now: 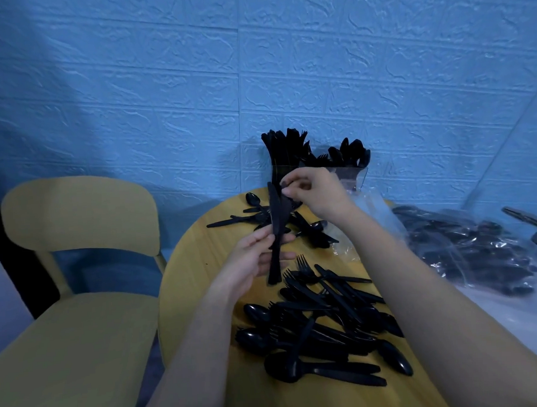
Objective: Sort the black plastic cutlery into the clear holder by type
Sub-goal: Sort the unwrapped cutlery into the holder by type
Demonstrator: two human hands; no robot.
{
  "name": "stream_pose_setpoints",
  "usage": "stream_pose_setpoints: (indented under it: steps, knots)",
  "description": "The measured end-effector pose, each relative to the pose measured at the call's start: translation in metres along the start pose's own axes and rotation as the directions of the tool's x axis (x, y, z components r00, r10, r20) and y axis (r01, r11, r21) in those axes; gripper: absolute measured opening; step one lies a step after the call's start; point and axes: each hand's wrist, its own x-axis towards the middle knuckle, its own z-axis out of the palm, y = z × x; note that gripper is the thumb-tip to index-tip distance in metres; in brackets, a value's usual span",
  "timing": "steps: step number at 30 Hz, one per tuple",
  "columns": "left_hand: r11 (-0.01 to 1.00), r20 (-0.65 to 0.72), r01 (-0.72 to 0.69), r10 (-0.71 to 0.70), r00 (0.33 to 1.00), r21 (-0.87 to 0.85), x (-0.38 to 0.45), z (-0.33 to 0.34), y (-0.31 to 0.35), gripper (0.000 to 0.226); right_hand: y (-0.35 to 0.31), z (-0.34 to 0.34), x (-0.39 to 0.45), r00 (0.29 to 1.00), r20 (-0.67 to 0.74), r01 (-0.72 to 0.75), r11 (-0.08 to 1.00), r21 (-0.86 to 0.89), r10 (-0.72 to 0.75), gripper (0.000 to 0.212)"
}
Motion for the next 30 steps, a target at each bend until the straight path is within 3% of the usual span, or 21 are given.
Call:
stream_pose_setpoints:
  steps: [4,8,10,13,16,19,22,26,30]
  knots:
    - [1.0,0.064,-0.007,0.005,0.998,0.029,0.0,0.002,0.0,0.023,0.002,0.008,0.002,0.999,-0.028,0.033,0.996,-0.079,-0.035,0.012]
    - [0.999,-0.015,-0.038,0.038,0.999,0.008,0.003,-0.001,-0.002,0.03,0.013,0.0,-0.004,1.0,-0.01,0.003,0.981,-0.193,-0.005,0.026]
    - [1.0,-0.074,-0.03,0.031,0.997,0.009,0.006,-0.003,-0.004,0.033,0.031,-0.011,-0.009,0.994,0.059,-0.067,0.917,-0.394,0.097,0.026]
    - [0.998,-0.113,-0.032,0.037,0.993,0.049,0.01,-0.003,-0.006,0.035,0.059,-0.017,-0.025,0.93,0.211,-0.118,0.79,-0.602,0.3,0.034]
    - [1.0,-0.13,-0.02,0.019,0.991,-0.007,0.011,-0.002,-0.005,0.033,0.07,-0.013,-0.035,0.925,0.248,-0.03,0.706,-0.708,0.288,0.049]
    - [0.999,-0.138,-0.022,0.016,0.99,-0.039,0.011,-0.003,-0.004,0.034,0.073,-0.011,-0.037,0.945,0.222,-0.029,0.734,-0.679,0.242,0.05]
    - [0.999,-0.133,-0.029,0.026,0.991,-0.027,0.012,-0.003,-0.004,0.034,0.074,-0.011,-0.037,0.958,0.156,-0.113,0.815,-0.568,0.241,0.033]
    - [0.999,-0.143,-0.037,0.035,0.989,-0.013,0.013,-0.004,-0.006,0.034,0.075,-0.015,-0.037,0.961,0.097,-0.175,0.838,-0.518,0.26,0.022]
    - [0.999,-0.155,-0.047,0.043,0.987,-0.024,0.012,-0.002,-0.004,0.033,0.069,-0.03,-0.034,0.97,-0.074,-0.244,0.898,-0.366,0.234,0.015]
